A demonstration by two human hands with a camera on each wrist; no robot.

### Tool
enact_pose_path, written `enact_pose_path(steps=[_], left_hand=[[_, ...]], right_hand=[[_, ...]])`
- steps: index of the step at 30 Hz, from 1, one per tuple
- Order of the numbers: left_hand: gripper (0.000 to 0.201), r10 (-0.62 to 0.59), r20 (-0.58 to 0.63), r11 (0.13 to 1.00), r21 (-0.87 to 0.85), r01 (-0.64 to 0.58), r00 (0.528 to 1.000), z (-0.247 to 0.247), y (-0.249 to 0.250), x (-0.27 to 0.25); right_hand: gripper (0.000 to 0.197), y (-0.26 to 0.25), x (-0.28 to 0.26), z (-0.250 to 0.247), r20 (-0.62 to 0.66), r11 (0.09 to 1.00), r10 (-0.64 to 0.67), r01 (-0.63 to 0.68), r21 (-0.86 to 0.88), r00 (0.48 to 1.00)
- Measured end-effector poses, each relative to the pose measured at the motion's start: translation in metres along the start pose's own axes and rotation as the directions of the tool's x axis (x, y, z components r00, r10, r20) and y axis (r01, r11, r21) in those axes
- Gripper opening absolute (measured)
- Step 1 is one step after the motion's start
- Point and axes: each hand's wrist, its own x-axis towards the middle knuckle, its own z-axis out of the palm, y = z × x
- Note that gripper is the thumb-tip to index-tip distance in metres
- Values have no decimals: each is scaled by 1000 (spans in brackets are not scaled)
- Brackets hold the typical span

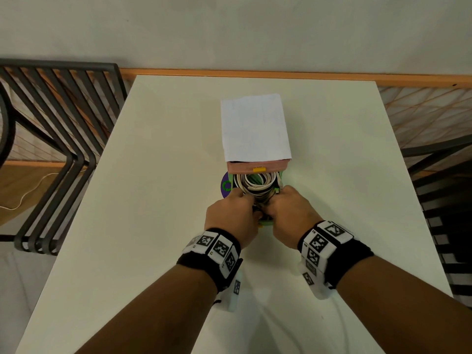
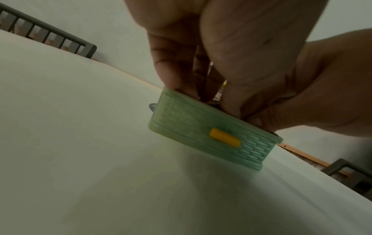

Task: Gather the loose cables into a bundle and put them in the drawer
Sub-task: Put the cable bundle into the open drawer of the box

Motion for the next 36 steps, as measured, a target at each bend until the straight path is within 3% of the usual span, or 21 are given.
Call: enact_pose_path(steps=[2, 3, 5, 7, 11, 14, 17, 23, 30, 36], left_hand=[[22, -24, 16, 1000, -12, 24, 1000, 0, 2, 3], [23, -20, 24, 1000, -11, 20, 1000, -1, 2, 4], [29, 29, 37, 999, 23, -30, 999, 1, -2, 2], [35, 88, 46, 995, 35, -90, 995, 8, -9, -2], [25, 139, -1, 988, -73, -139, 990, 16, -16, -13], [46, 228, 6, 963, -151, -225, 974, 18, -20, -17], [54, 326, 58, 945, -20, -326, 943, 23, -27, -21], [79, 238, 219, 946, 167, -277, 946, 18, -17, -29], [70, 212, 229, 969, 76, -234, 950, -1, -24, -26], [68, 272, 197, 951, 93, -294, 942, 8, -35, -31]], right_hand=[[26, 0, -6, 2, -116, 992, 0, 15, 126, 993], [22, 1, -9, 1, -233, 980, 46, 1, 199, 971], [23, 6, -11, -1, -404, 937, 217, -73, 342, 889], [36, 10, -8, -3, -358, 902, 311, -155, 403, 881], [29, 10, -5, 5, -306, 926, 240, -122, 358, 921], [39, 12, -8, 8, -274, 931, 236, -136, 339, 932], [47, 11, -7, 11, -218, 947, 222, -157, 279, 951], [52, 8, -5, 13, -195, 927, 242, -167, 337, 950], [66, 8, -10, 10, -180, 919, 222, -143, 368, 958], [90, 13, -14, 11, -113, 941, 156, -113, 319, 981]])
